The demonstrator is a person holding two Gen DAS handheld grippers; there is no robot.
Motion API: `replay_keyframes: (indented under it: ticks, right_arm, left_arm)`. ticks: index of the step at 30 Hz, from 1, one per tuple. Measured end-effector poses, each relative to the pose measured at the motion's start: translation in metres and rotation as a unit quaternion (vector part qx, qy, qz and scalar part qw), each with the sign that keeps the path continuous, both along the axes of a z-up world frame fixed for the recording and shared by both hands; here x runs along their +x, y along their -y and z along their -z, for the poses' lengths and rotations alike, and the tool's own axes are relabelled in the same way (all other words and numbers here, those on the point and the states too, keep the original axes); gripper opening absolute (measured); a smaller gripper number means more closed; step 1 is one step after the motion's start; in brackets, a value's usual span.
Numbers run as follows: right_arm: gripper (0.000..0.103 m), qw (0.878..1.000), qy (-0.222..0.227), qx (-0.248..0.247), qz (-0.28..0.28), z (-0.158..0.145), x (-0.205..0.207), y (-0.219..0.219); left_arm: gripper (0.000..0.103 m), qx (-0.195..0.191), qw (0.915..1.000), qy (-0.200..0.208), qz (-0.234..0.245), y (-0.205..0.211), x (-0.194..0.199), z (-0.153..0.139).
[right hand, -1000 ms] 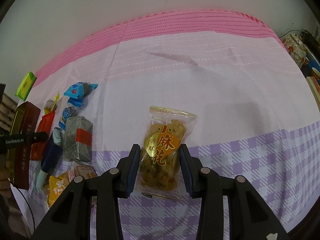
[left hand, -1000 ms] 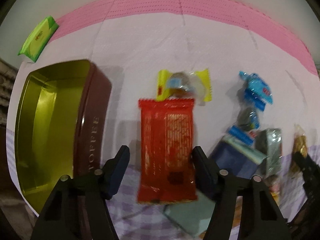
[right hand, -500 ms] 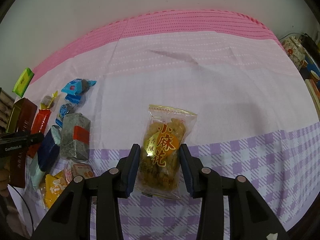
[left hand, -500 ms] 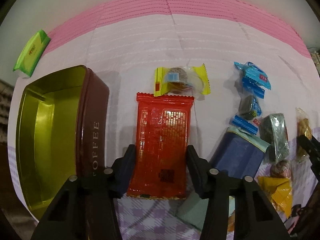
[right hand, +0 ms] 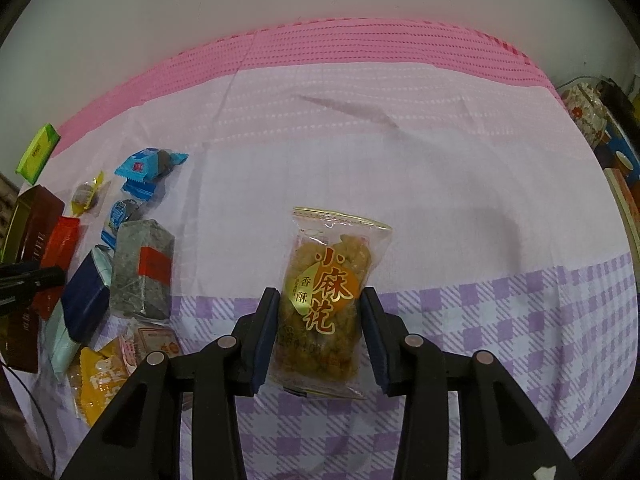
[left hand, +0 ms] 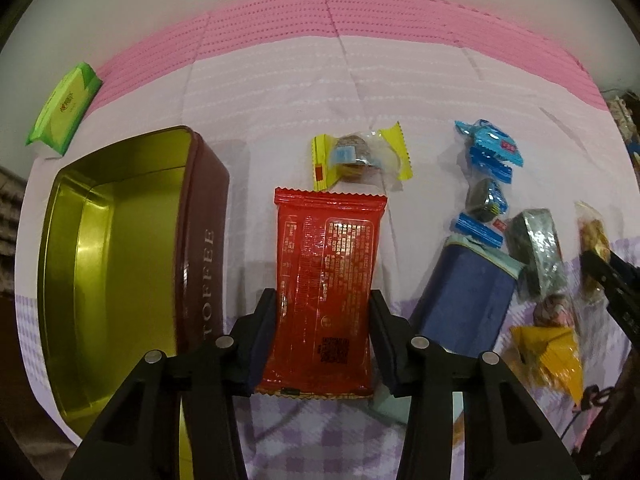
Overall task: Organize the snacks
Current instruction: 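Carry the red packet into the gold tin and open the left tool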
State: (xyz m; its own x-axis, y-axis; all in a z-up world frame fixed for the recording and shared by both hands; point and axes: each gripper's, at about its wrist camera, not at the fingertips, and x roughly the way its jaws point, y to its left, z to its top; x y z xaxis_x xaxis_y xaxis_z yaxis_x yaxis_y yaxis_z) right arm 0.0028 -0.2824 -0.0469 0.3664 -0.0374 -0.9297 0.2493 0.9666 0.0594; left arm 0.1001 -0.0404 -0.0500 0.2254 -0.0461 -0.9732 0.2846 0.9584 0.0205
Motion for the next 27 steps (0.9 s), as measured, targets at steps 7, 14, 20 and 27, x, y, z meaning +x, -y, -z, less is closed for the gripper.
replay_keyframes:
  ticks: [7, 14, 20, 27]
  right_arm:
    - [0.040, 1.000, -0.005, -0.019, -0.003, 0.002, 0.001, -0.007]
    - [0.041, 1.000, -0.006, -0.024, 0.000, 0.002, 0.003, -0.008]
    - [0.041, 1.000, -0.009, -0.027, 0.004, 0.002, 0.005, -0.010]
    - [0.041, 1.000, -0.010, -0.028, 0.005, 0.002, 0.006, -0.009]
  left_arm:
    - [0.045, -0.016, 0.9998, 0.007, 0.008, -0.013, -0.012, -0.022]
    - [0.045, -0.014, 0.9996, 0.024, 0.009, -0.037, -0.019, -0.041]
    - [0.045, -0.004, 0.9992, 0.040, -0.005, -0.073, -0.018, -0.054]
    - [0.045, 0.019, 0.9981, 0.045, -0.036, -0.118, -0.015, -0.052]
